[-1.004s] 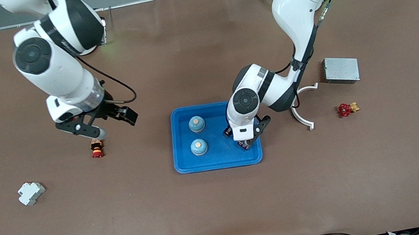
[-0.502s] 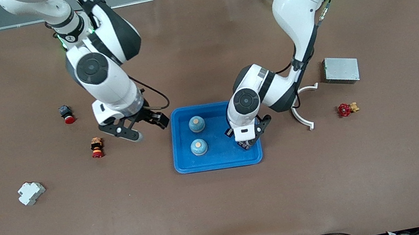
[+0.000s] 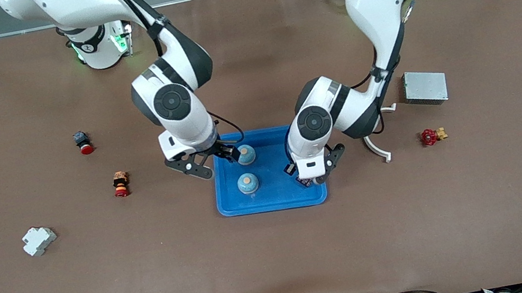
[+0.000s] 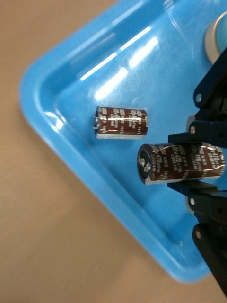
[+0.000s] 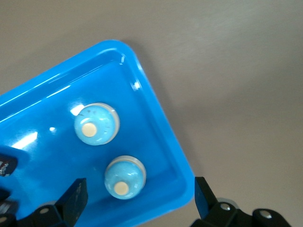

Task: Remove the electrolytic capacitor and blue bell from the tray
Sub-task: 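Lift the capacitor with the left gripper while the right gripper reaches the bells, then set the capacitor beside the red valve while the right gripper grasps a bell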

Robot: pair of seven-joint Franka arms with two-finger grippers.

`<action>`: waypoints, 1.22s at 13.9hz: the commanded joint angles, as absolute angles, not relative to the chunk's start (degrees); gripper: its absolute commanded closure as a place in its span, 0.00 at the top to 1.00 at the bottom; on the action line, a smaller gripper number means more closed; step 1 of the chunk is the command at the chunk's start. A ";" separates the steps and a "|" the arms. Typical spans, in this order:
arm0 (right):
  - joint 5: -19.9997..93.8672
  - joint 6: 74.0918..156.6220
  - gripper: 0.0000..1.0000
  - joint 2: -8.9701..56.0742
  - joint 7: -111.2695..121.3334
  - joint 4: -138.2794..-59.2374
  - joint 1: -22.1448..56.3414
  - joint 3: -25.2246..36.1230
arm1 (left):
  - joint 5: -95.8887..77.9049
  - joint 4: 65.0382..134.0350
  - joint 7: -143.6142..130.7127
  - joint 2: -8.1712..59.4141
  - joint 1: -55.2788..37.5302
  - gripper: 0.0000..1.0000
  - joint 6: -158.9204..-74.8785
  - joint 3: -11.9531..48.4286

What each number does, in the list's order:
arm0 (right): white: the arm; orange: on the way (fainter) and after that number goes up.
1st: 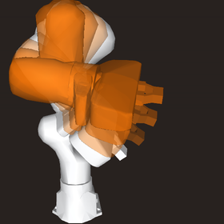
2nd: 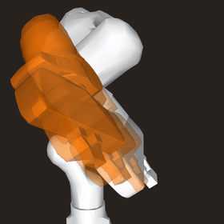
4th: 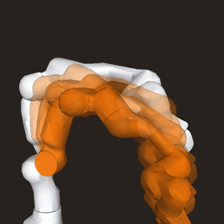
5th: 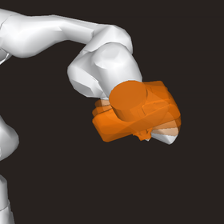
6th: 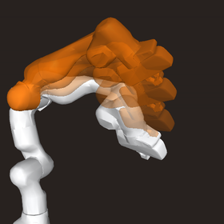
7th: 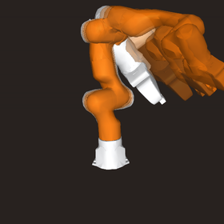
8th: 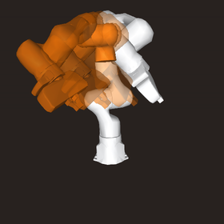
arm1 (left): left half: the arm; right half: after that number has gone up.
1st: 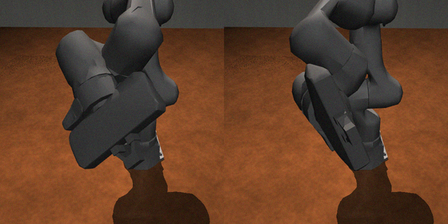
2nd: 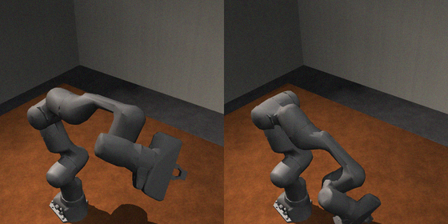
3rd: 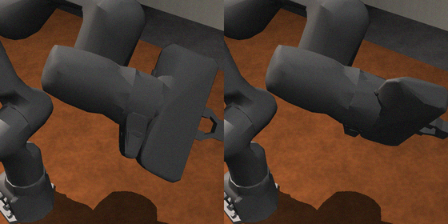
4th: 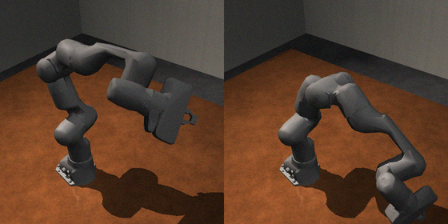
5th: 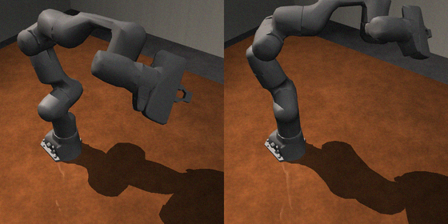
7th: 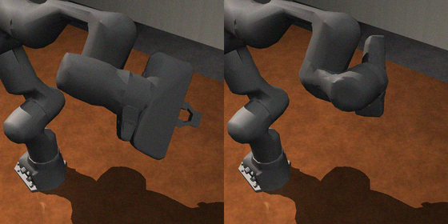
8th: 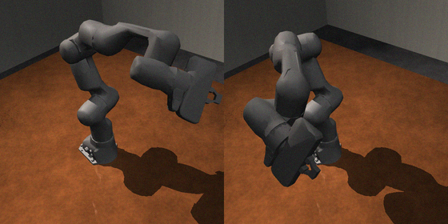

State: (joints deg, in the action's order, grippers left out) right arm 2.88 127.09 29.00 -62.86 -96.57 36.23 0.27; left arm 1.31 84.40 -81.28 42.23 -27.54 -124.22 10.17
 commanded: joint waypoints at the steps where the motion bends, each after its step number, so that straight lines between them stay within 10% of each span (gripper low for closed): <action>1: 2.90 128.06 1.00 31.98 -65.38 -94.57 38.05 0.88 | 2.46 86.22 -73.43 34.65 -24.10 0.00 -115.87 10.46; 13: 2.37 130.87 1.00 39.28 -69.96 -91.58 41.48 0.88 | 2.72 94.83 -30.17 27.86 -4.75 0.00 -114.08 10.55; 17: 2.29 131.22 1.00 39.90 -69.96 -91.32 41.66 0.97 | 8.61 102.01 -28.13 28.39 -2.99 0.00 -125.11 10.72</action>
